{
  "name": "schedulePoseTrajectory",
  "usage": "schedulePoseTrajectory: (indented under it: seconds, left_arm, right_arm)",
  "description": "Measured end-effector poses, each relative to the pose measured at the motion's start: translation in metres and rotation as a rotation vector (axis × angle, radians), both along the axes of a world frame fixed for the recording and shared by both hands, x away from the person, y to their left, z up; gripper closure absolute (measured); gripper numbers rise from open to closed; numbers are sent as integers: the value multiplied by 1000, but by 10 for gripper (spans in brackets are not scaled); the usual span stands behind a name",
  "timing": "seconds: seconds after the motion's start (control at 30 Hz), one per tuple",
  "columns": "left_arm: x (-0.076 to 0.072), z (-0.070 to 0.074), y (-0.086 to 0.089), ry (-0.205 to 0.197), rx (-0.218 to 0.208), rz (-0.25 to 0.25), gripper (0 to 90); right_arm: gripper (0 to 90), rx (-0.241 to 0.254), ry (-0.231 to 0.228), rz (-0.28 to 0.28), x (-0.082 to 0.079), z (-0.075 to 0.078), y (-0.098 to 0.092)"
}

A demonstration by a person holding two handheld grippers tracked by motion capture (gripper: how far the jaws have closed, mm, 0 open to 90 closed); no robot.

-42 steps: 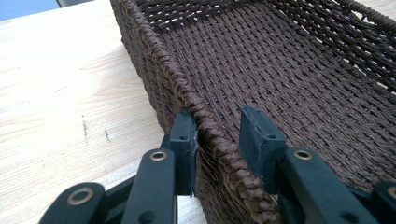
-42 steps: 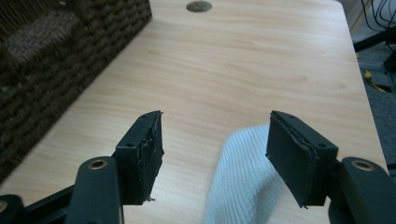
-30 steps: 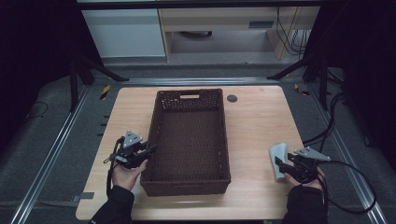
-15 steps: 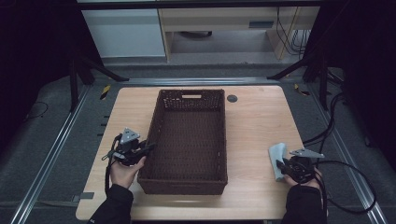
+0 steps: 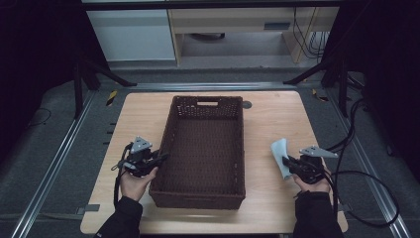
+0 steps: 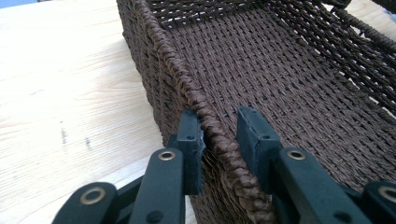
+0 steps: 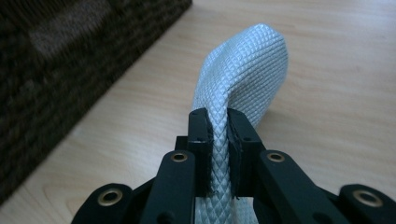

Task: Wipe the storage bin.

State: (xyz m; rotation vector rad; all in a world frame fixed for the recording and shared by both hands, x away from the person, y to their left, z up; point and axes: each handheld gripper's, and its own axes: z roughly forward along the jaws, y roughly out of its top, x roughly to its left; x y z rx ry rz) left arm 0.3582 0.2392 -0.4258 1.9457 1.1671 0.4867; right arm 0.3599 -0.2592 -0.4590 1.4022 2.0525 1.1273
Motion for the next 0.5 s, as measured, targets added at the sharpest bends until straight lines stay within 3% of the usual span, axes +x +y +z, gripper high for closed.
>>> schedulePoseTrajectory:
  seconds: [0.1,0.33,0.4,0.5]
  left_arm:
    - [-2,0,-6,-3,8,-10,708]
    - [-4,0,-9,-5,9,-14,708]
    - [-3,-1,-8,-3,8,-19,709]
    - [-2,-1,-6,-2,10,-24,710]
  right_arm:
    - [814,25,-13,8,9,3,6]
    - [815,30,-47,14,26,10,19]
    - [816,42,-60,12,39,12,26]
    - [817,29,-69,10,46,13,31]
